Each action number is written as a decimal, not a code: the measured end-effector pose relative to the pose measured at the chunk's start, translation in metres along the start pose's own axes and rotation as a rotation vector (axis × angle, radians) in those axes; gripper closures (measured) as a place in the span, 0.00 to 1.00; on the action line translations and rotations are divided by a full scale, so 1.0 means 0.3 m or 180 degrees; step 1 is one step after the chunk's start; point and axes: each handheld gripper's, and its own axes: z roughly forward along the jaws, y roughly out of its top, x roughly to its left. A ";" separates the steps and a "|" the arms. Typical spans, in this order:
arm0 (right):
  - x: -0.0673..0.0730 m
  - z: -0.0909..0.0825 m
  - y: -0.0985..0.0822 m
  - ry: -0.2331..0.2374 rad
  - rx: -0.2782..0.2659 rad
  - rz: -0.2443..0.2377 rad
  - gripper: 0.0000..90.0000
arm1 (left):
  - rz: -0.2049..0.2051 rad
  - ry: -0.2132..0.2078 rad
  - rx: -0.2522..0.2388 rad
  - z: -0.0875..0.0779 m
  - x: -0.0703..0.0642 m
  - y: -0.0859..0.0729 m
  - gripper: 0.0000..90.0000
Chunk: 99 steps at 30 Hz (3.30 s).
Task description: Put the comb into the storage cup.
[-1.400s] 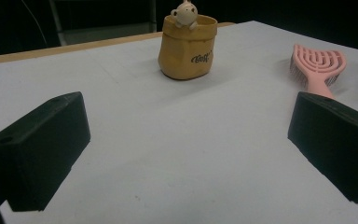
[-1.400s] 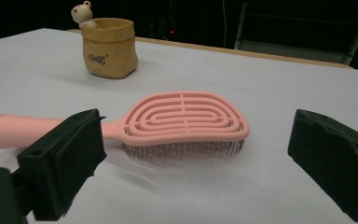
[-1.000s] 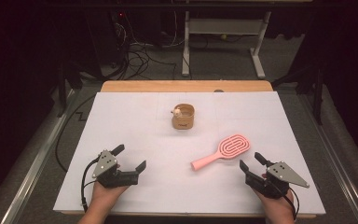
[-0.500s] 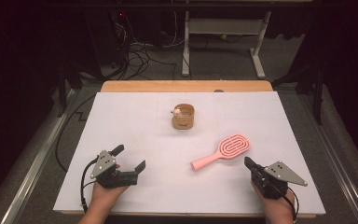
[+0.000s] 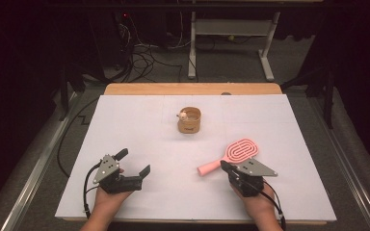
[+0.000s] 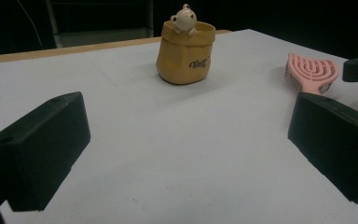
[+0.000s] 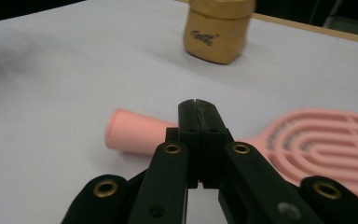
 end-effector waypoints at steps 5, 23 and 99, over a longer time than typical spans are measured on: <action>0.041 0.102 0.040 0.0181 0.0174 -0.0021 1.00 | 0.0009 -0.0006 -0.0011 -0.002 -0.001 -0.001 0.00; 0.043 0.138 0.053 0.0196 0.0531 -0.0267 1.00 | 0.0008 -0.0008 -0.0019 -0.001 0.002 -0.001 0.00; -0.096 -0.158 -0.004 0.0202 0.0424 0.0027 0.76 | -0.0023 0.0074 -0.0056 -0.011 0.024 0.006 0.00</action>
